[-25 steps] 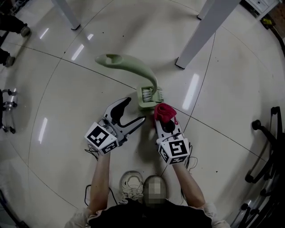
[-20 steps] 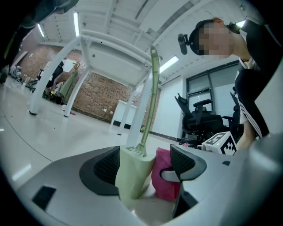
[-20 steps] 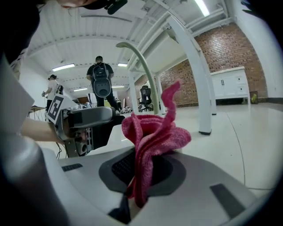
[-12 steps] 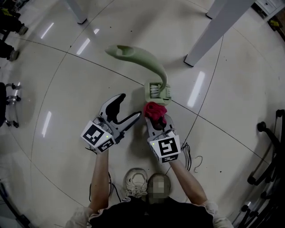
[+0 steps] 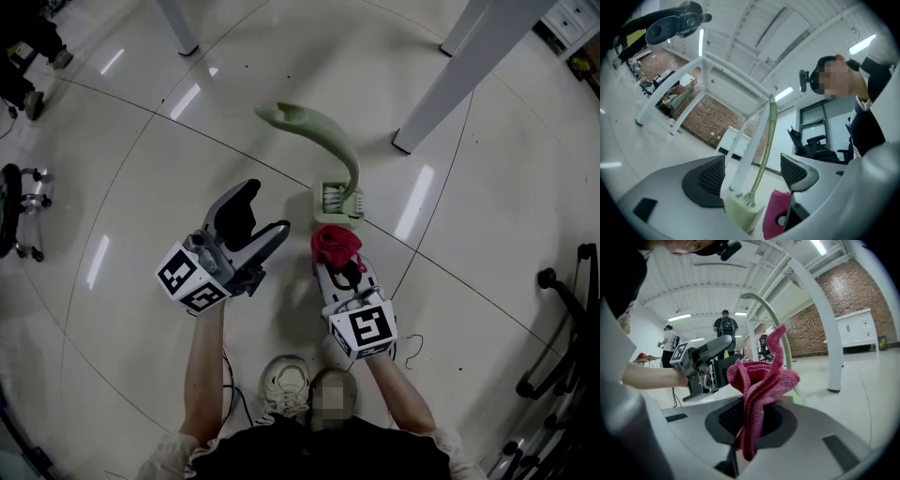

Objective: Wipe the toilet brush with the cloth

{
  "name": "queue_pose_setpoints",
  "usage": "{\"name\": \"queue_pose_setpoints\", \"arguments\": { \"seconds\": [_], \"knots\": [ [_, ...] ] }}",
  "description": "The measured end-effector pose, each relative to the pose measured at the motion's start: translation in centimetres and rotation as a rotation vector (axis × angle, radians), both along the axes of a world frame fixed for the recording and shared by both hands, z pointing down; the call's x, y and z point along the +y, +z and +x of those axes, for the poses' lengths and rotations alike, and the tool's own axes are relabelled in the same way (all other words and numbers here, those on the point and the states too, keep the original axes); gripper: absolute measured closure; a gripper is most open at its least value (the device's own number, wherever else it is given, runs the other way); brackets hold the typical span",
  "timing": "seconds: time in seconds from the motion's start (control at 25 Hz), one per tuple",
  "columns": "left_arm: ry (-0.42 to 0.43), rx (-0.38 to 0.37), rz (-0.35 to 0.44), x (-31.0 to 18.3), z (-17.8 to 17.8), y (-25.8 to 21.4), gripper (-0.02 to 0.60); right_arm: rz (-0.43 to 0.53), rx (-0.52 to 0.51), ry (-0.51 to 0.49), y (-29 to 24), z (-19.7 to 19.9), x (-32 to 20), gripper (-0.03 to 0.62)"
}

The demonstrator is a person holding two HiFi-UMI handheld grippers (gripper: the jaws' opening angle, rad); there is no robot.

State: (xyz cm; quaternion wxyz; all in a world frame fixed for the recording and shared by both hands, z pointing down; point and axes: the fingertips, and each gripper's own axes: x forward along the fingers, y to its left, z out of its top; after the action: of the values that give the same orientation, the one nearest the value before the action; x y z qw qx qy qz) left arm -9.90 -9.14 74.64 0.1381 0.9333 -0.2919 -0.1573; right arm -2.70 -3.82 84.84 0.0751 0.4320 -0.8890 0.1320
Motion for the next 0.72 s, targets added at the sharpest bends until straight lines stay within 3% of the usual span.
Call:
{"name": "queue_pose_setpoints", "arguments": {
  "seconds": [0.08, 0.24, 0.56, 0.6, 0.68, 0.72],
  "knots": [
    [0.069, 0.020, 0.103, -0.3, 0.9, -4.4, 0.221, -0.001, -0.012, 0.014, -1.1, 1.1, 0.3, 0.562],
    [0.171, -0.051, 0.272, -1.0, 3.5, -11.2, 0.221, 0.034, -0.003, 0.044, -3.4, 3.2, 0.6, 0.562],
    [0.216, 0.002, 0.381, -2.2, 5.1, -17.7, 0.221, 0.082, -0.070, 0.080, -7.5, 6.0, -0.5, 0.562],
    [0.223, 0.011, 0.387, -2.3, 5.0, -18.0, 0.237, 0.087, -0.077, 0.088, -7.9, 6.5, -0.8, 0.562],
    [0.249, 0.038, 0.392, -2.5, 4.8, -18.2, 0.452, 0.093, -0.095, 0.108, -8.3, 7.5, -1.7, 0.562],
    [0.269, 0.054, 0.388, -2.6, 4.7, -18.2, 0.460, 0.093, -0.107, 0.117, -8.5, 7.9, -2.1, 0.562]
  ]
}}
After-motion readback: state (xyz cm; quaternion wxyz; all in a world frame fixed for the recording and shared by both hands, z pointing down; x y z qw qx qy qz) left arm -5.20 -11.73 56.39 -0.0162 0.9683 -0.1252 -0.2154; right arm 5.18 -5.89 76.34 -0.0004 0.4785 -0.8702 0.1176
